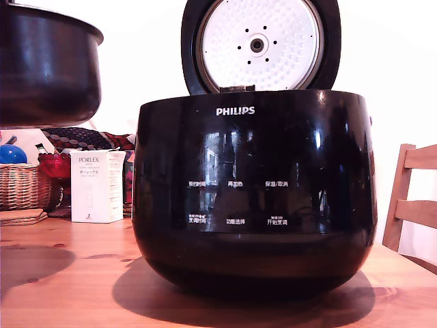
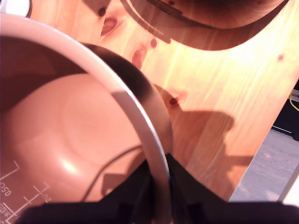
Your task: Place the pot you are holding inside the rice cooker
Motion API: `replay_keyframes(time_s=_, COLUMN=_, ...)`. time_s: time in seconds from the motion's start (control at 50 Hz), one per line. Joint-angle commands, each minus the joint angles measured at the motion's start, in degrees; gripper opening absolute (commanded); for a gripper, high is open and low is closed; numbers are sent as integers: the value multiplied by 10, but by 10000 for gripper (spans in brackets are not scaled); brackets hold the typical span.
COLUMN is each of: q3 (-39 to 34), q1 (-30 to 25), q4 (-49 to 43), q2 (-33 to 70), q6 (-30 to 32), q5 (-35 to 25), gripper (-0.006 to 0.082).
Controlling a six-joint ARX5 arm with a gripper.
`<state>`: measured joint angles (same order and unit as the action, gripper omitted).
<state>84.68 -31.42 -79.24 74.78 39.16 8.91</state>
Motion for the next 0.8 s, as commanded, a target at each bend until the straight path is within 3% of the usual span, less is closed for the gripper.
replay_keyframes(time_s=0.0, q3=9, q1=0, q4=14, q2=-10, q6=-16, q5=22, gripper=-21)
replay_keyframes(time_s=0.56, q3=11, q1=-6, q4=14, q2=-10, q6=-17, q5=15, gripper=-21)
replay_keyframes(time_s=0.78, q3=47, q1=-26, q4=14, q2=-10, q6=-30, q5=-49, gripper=-21)
